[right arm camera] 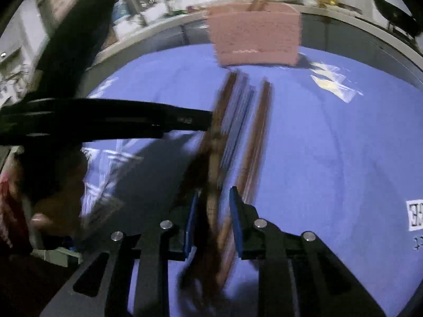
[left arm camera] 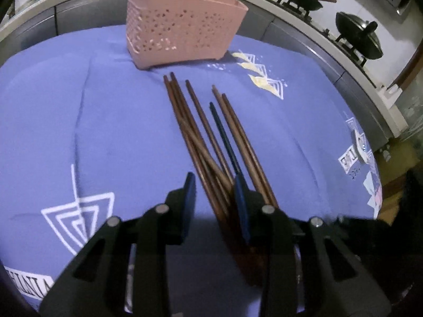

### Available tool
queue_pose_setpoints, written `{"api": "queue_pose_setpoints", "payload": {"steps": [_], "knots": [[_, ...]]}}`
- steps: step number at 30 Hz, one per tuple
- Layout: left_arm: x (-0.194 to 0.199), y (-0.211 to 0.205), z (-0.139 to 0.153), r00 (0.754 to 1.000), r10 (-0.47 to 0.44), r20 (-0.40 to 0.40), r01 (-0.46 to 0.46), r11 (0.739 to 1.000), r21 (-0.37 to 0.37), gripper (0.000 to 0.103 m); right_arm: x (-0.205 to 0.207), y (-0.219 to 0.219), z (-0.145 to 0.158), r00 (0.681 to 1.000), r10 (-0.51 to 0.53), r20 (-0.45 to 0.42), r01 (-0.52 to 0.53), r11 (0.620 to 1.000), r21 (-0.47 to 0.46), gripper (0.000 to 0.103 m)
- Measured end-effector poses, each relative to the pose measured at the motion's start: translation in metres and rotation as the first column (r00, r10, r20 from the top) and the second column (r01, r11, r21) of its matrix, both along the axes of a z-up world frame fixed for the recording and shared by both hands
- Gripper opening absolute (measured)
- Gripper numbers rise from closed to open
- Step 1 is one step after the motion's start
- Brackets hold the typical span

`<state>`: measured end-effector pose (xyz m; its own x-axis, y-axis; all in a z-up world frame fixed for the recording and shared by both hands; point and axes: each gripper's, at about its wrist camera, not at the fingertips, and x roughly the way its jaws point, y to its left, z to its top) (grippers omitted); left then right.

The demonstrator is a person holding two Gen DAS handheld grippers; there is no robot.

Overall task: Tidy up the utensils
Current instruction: 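Move both open tools back to the chopstick pile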

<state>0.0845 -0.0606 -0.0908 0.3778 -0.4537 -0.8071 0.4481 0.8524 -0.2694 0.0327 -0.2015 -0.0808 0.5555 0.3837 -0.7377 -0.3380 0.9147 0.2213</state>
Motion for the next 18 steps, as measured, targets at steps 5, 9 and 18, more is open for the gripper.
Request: {"api": "queue_pose_setpoints", "payload": {"steps": [5, 9, 18], "knots": [[0.011, 0.002, -0.002, 1.000, 0.025, 0.001, -0.025, 0.999, 0.025, 0.022, 0.006, -0.002, 0.005, 0.996, 0.081, -0.027, -0.074, 0.974, 0.212, 0.026], [0.015, 0.011, -0.004, 0.999, 0.044, -0.004, -0.044, 0.999, 0.025, 0.016, 0.015, -0.021, 0.011, 1.000, -0.030, -0.005, 0.031, 0.977, 0.210, 0.026], [0.018, 0.016, -0.005, 0.998, 0.051, 0.025, -0.052, 0.998, 0.038, 0.014, 0.039, -0.030, -0.003, 0.989, -0.148, -0.007, 0.148, 0.988, 0.046, 0.025]]}}
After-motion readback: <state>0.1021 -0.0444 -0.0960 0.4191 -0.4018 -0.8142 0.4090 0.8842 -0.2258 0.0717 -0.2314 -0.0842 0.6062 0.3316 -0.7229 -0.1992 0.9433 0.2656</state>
